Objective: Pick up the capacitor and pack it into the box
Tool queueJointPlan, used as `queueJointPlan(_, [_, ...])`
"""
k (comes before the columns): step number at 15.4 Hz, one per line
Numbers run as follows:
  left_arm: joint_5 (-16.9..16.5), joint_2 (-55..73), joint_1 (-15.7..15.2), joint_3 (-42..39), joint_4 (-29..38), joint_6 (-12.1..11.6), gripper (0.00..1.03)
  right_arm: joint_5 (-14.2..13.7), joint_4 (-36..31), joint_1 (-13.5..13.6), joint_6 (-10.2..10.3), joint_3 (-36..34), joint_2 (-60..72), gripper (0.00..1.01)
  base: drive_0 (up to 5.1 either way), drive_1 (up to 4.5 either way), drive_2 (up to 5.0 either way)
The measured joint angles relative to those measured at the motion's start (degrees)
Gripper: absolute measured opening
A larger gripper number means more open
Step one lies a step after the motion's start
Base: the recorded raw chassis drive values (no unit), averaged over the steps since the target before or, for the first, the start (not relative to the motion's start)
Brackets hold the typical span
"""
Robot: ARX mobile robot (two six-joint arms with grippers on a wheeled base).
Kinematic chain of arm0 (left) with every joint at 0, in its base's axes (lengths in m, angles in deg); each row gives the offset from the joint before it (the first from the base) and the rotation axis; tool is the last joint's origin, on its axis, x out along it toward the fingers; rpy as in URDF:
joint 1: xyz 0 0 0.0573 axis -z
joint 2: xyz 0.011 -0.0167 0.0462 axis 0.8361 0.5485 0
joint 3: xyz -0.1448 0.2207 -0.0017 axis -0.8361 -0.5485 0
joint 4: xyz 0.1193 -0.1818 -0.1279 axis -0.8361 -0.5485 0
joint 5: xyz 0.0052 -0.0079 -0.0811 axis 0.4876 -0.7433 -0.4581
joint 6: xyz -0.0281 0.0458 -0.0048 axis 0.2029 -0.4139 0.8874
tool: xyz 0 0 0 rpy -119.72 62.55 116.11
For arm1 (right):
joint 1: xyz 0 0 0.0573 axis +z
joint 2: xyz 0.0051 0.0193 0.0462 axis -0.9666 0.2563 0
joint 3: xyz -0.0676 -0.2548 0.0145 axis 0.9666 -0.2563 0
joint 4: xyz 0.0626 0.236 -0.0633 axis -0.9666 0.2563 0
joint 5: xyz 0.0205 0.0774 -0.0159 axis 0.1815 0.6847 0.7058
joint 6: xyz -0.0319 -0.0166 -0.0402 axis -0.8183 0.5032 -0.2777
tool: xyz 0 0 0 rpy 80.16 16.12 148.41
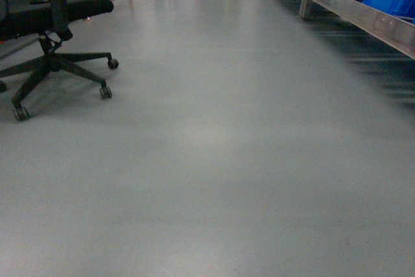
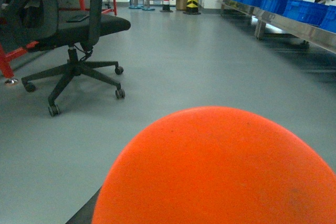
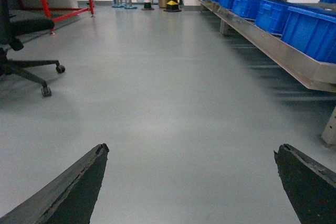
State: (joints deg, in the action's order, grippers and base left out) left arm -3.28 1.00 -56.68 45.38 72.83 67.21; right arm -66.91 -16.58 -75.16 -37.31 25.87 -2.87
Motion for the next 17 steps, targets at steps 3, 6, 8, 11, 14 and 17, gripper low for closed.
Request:
queueJointPlan(3, [0.0, 0.0, 0.0, 0.0, -0.3, 0.0, 0.43, 0.0, 0.0, 0.0, 0.0, 0.0, 0.0, 0.98, -4.9, 3.32, 1.6])
queueJointPlan(6, [0.0, 0.0, 0.0, 0.0, -0.2, 0.0, 0.43, 0.0, 0.1, 0.0, 0.0, 0.0, 0.0, 0.98, -4.9, 3.31, 1.6])
queueJointPlan(8, [0.0, 0.0, 0.0, 0.0, -0.2, 0.0, 0.43, 0.0, 0.0, 0.0, 0.0, 0.0, 0.0, 0.98, -4.9, 3.26, 1.5])
queueJointPlan(11, [0.0, 0.0, 0.0, 0.0, 0.0, 0.0, 0.43, 0.0, 0.1, 0.0, 0.0, 0.0, 0.0, 0.98, -5.0, 3.23, 1.5])
queueJointPlan(14, [0.0, 0.0, 0.0, 0.0, -0.2, 0.0, 0.43, 0.0, -0.1, 0.0, 0.0, 0.0, 0.0, 0.98, -4.8, 3.35, 1.6])
queueJointPlan(17, [0.0, 0.0, 0.0, 0.0, -0.1, 0.0, 0.43, 0.0, 0.1, 0.0, 0.0, 0.0, 0.0, 0.98, -4.9, 3.26, 1.5])
